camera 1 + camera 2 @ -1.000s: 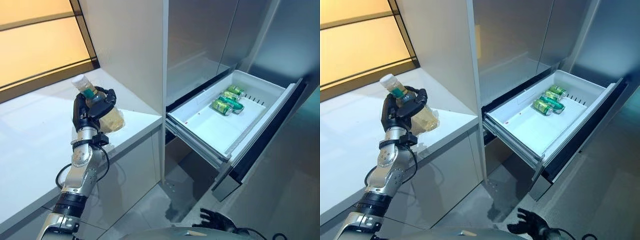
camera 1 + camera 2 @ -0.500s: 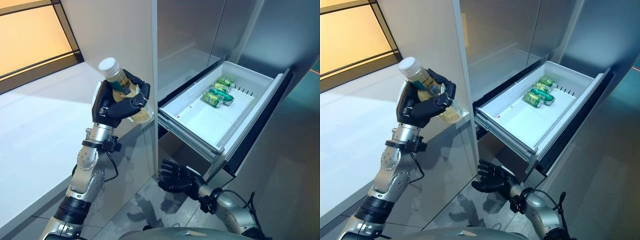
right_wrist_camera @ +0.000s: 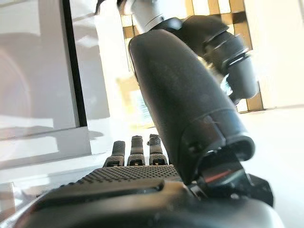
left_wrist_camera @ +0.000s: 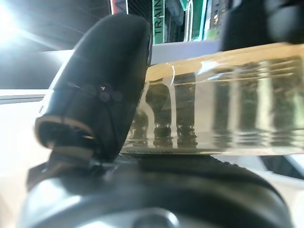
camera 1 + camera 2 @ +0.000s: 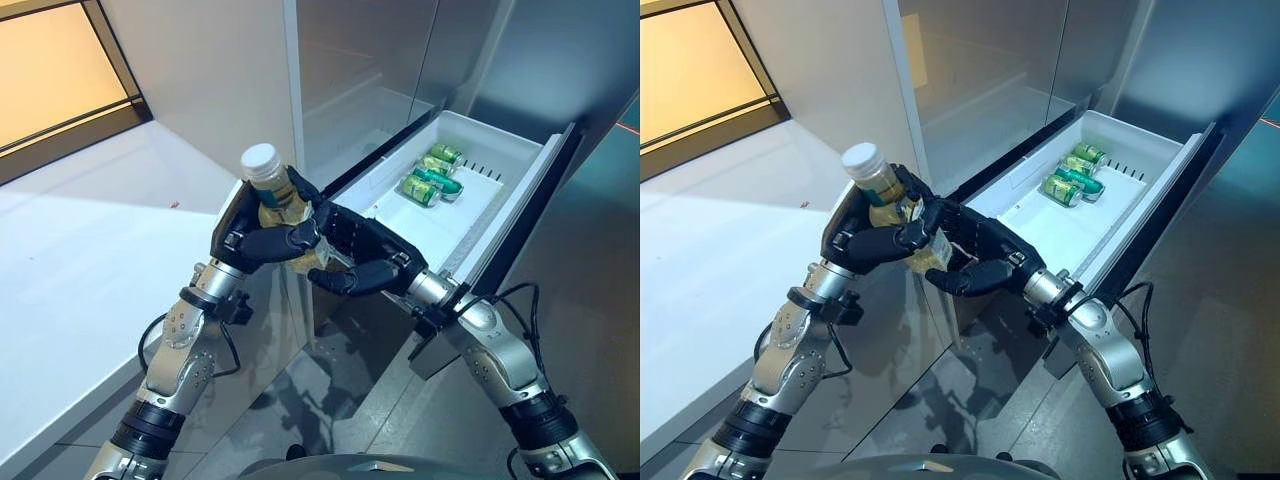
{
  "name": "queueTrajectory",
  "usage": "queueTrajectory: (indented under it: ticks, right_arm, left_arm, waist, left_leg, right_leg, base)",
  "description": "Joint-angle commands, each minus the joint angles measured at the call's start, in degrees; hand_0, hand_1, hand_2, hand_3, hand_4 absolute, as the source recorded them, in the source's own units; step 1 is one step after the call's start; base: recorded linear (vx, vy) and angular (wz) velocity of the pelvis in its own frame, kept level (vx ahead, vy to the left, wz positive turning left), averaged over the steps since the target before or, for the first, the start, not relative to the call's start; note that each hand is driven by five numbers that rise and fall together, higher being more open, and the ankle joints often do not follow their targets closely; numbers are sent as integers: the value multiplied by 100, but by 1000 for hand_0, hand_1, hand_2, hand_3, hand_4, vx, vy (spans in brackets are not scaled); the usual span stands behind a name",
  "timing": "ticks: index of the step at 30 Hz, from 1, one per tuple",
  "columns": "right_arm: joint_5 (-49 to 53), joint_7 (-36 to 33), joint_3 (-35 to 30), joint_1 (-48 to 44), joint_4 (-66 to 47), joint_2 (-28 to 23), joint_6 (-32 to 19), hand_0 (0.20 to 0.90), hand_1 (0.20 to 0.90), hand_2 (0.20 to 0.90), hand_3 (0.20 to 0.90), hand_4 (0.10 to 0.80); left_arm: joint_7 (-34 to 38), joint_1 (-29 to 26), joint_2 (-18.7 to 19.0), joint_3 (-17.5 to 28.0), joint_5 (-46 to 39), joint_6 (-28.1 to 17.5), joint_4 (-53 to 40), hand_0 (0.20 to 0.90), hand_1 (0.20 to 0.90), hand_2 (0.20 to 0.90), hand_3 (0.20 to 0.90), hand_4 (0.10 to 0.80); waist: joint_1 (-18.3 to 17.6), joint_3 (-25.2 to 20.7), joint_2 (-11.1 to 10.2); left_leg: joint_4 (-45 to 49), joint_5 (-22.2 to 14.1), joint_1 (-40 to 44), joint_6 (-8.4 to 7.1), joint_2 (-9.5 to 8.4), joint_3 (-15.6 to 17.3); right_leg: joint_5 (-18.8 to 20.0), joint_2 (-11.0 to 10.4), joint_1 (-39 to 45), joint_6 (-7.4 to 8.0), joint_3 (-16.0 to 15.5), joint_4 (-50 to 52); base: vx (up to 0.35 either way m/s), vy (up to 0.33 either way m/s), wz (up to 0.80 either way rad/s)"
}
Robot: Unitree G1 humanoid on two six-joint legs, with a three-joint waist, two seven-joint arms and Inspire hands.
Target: Put drinks into fridge and close the fridge
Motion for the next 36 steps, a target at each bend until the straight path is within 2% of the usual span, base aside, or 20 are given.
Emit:
queueTrajectory:
  ticks: [1, 3, 13, 22, 27, 33, 35, 36]
  right_arm:
    - [436, 278, -230, -465, -665, -23, -162, 900, 900, 900, 900, 800]
    - [355, 306, -181, -519, -657, -82, -227, 900, 900, 900, 900, 800]
    - [206, 488, 113, -788, -717, -273, 90, 900, 900, 900, 900, 800]
    - [342, 355, 275, -938, -674, -310, 282, 900, 900, 900, 900, 800]
    - [505, 207, 389, -995, -689, -246, 237, 900, 900, 900, 900, 800]
    - [729, -21, 465, -1115, -652, -185, 431, 900, 900, 900, 900, 800]
    - [918, -123, 493, -1126, -576, -189, 472, 460, 460, 460, 387, 287]
    - [951, -144, 490, -1126, -556, -174, 497, 300, 300, 300, 200, 100]
  left_arm:
    - [-145, -1022, -172, -29, -396, -531, -873, 300, 300, 300, 200, 100]
    - [-124, -1108, -154, -102, -421, -495, -829, 300, 300, 300, 200, 100]
    - [75, -1387, -119, -481, -12, -428, -652, 300, 300, 300, 200, 100]
    - [-519, -1433, -223, -782, -387, -473, -640, 300, 300, 300, 200, 100]
    - [-603, -1478, -316, -970, -523, -241, -649, 300, 300, 300, 200, 100]
    - [-793, -1474, -404, -1173, -563, 24, -521, 300, 300, 300, 200, 100]
    - [-885, -1437, -409, -1236, -587, 22, -429, 300, 300, 300, 200, 100]
    - [-902, -1429, -417, -1244, -597, 33, -412, 300, 300, 300, 200, 100]
  waist:
    - [-26, -377, 14]
    - [-36, -379, 2]
    - [-85, -372, -30]
    - [-106, -344, -43]
    - [-116, -324, -57]
    - [-115, -294, -54]
    - [-119, -294, -52]
    - [-119, -299, -53]
  left_leg:
    - [8, -522, 60, 55, -30, 155]
    - [8, -520, 57, 56, -36, 157]
    - [8, -519, 63, 48, -40, 172]
    - [8, -514, 75, 62, -39, 178]
    - [8, -519, 87, 60, -39, 179]
    - [44, -527, 83, 66, -49, 173]
    - [49, -530, 91, 69, -48, 180]
    - [50, -532, 92, 69, -47, 181]
  right_leg:
    - [-81, -14, -281, 338, -119, 329]
    - [-69, -13, -283, 342, -114, 322]
    - [-55, 5, -300, 351, -83, 336]
    - [-64, 33, -323, 337, -45, 385]
    - [-70, 49, -310, 332, -32, 383]
    - [-69, 56, -312, 321, -32, 400]
    - [-75, 62, -310, 315, -31, 410]
    - [-77, 65, -309, 312, -29, 409]
  base:
    - [0, 0, 0]
    - [0, 0, 0]
    - [0, 0, 0]
    - [0, 0, 0]
    - [0, 0, 0]
    - [0, 0, 0]
    - [16, -3, -3]
    - [0, 0, 0]
